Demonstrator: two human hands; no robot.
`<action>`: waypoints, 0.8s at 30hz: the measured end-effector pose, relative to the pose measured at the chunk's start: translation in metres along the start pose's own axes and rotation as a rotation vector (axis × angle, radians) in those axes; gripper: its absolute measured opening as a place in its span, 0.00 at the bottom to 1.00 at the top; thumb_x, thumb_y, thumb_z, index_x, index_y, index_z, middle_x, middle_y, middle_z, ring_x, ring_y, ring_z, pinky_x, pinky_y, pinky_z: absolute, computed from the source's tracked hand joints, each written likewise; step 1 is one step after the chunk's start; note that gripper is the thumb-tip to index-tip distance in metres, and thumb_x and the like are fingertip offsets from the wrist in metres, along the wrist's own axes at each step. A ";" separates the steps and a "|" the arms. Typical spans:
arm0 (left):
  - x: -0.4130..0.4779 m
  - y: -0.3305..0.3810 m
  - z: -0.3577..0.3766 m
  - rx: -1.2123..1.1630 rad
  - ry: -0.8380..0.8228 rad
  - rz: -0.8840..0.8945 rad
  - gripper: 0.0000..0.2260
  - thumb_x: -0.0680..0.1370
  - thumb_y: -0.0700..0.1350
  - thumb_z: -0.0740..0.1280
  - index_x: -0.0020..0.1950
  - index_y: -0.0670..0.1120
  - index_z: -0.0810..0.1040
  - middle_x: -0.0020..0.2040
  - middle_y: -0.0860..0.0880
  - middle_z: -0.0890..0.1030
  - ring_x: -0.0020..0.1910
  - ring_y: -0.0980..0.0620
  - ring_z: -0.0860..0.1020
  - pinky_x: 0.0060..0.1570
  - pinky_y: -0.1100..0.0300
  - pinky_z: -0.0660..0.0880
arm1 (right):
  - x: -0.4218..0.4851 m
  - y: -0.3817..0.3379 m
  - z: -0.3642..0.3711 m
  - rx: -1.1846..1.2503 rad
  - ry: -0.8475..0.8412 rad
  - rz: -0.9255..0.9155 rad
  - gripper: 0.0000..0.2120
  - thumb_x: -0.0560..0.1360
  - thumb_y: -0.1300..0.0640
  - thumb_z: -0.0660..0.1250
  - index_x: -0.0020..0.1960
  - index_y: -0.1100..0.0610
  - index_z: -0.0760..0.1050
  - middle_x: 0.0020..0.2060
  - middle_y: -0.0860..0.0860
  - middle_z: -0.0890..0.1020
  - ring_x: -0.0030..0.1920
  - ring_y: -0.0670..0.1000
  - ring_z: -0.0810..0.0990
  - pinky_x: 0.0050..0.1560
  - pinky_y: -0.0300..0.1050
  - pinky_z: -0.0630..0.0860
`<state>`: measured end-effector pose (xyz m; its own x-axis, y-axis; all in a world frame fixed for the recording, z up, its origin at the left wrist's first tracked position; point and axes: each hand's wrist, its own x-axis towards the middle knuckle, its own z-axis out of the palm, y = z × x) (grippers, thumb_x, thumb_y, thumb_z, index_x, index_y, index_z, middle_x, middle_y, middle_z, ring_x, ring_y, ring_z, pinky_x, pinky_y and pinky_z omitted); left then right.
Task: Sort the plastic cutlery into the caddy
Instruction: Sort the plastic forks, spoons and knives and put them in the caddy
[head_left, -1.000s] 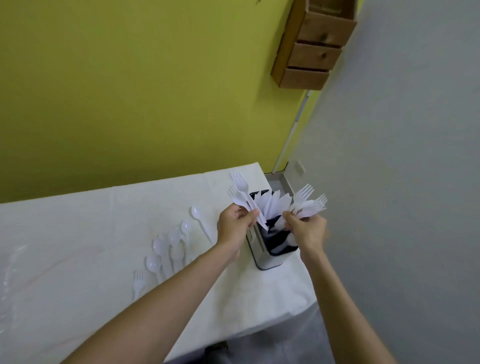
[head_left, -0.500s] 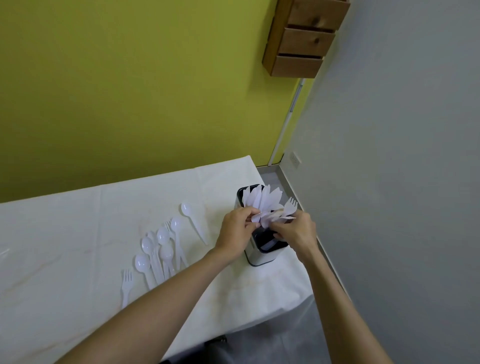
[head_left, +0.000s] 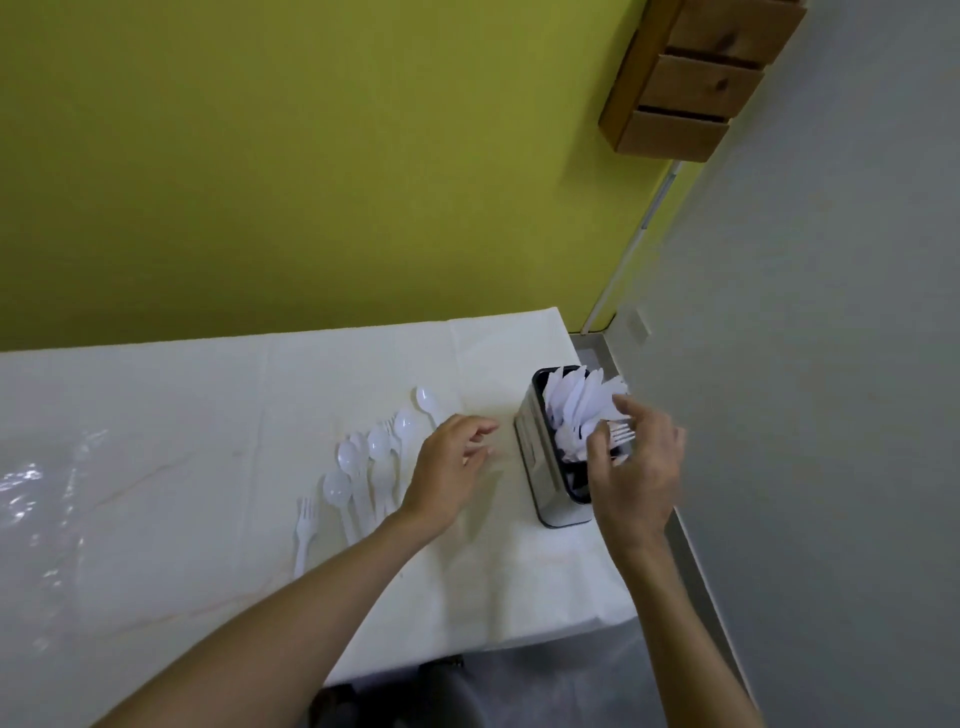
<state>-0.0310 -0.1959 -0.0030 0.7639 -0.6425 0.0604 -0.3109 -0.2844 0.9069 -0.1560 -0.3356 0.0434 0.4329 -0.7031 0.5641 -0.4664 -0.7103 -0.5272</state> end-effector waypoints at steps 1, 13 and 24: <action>-0.006 -0.009 -0.010 0.001 0.041 -0.036 0.12 0.76 0.35 0.67 0.58 0.47 0.80 0.52 0.53 0.79 0.50 0.60 0.77 0.51 0.70 0.75 | -0.005 -0.006 0.009 0.046 -0.010 -0.088 0.10 0.74 0.65 0.69 0.55 0.60 0.78 0.46 0.53 0.81 0.46 0.53 0.75 0.41 0.39 0.69; -0.106 -0.116 -0.104 0.375 0.285 -0.711 0.13 0.71 0.46 0.74 0.48 0.43 0.73 0.47 0.47 0.73 0.47 0.47 0.74 0.45 0.55 0.72 | -0.120 -0.078 0.118 -0.023 -1.029 -0.077 0.09 0.78 0.51 0.63 0.56 0.53 0.75 0.51 0.48 0.78 0.52 0.50 0.76 0.46 0.46 0.78; -0.100 -0.127 -0.115 0.197 0.399 -0.851 0.09 0.74 0.48 0.71 0.45 0.42 0.76 0.41 0.48 0.80 0.43 0.46 0.79 0.46 0.53 0.76 | -0.127 -0.076 0.130 -0.002 -0.937 0.294 0.05 0.77 0.60 0.62 0.53 0.57 0.72 0.46 0.50 0.78 0.44 0.50 0.76 0.43 0.42 0.71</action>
<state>-0.0034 -0.0135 -0.0767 0.9024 0.1140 -0.4155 0.3753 -0.6815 0.6282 -0.0755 -0.1970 -0.0709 0.7356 -0.5958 -0.3225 -0.6547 -0.5027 -0.5646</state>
